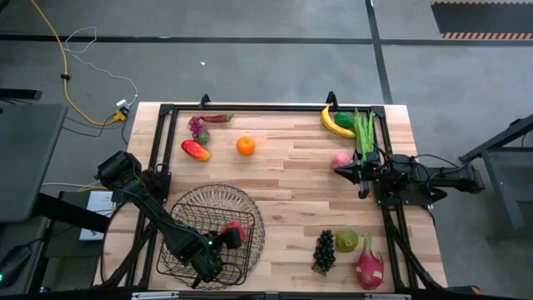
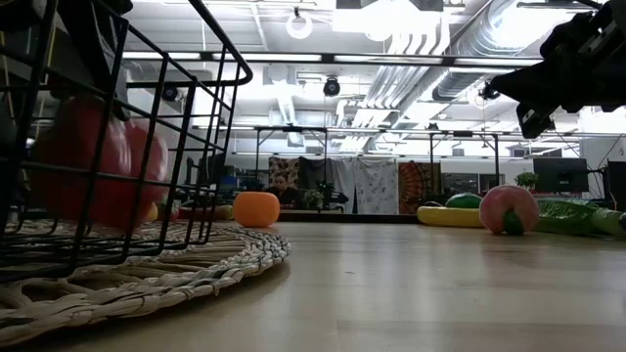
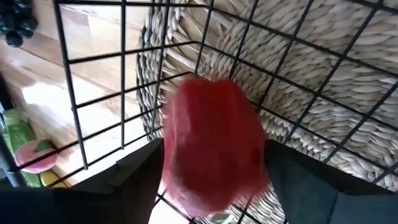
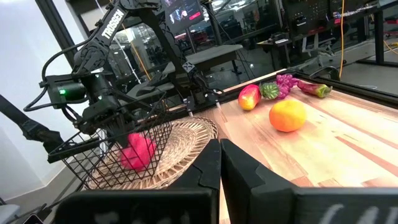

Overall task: Build produce basket
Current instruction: Put the red bell pepper into the black wire basket, then put the yellow banana into the black wire basket

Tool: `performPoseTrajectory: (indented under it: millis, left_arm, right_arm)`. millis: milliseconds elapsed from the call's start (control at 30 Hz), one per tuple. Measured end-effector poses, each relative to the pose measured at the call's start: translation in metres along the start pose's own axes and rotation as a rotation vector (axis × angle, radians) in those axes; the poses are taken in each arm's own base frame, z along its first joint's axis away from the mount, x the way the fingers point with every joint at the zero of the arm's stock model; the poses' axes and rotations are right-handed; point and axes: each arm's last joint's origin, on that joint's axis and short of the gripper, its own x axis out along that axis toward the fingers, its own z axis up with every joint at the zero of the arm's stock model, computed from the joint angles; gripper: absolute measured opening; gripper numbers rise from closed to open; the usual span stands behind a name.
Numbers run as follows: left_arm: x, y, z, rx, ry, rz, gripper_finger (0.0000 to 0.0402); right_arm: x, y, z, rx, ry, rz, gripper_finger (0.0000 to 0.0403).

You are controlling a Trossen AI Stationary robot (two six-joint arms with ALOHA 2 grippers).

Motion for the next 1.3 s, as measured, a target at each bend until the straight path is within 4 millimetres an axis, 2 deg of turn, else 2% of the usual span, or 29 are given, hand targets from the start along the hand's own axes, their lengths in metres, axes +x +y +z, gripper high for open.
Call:
performPoseTrajectory:
  millis: [233,500,700,867,1033,1133,1300]
  left_arm:
    - [0.000,0.001,0.000,-0.003,0.013,0.017,0.0312]
    - [-0.007,0.006,-0.001,-0.056,0.104,0.135,0.0317]
    - [-0.030,0.031,-0.002,-0.282,0.092,0.102,0.0317]
    - [-0.052,0.060,-0.010,-0.512,0.089,0.062,0.0317]
    - [-0.080,0.092,-0.046,-0.876,0.037,0.114,0.0317]
    - [-0.095,0.102,-0.073,-1.044,-0.022,0.156,0.0317]
    - [-0.115,0.107,-0.115,-1.228,-0.196,0.301,0.0317]
  right_arm:
    - [0.000,0.000,0.000,0.000,0.000,0.000,0.0000]
    - [0.000,0.000,0.000,0.000,0.000,0.000,0.0000]
    - [0.000,0.000,0.000,0.000,0.000,0.000,0.0000]
    - [0.000,0.000,0.000,0.000,0.000,0.000,0.0000]
    - [0.000,0.000,0.000,0.000,0.000,0.000,0.0000]
    - [0.000,0.000,0.000,0.000,0.000,-0.001,0.0000]
    - [0.000,0.000,0.000,0.000,0.000,-0.001,0.0000]
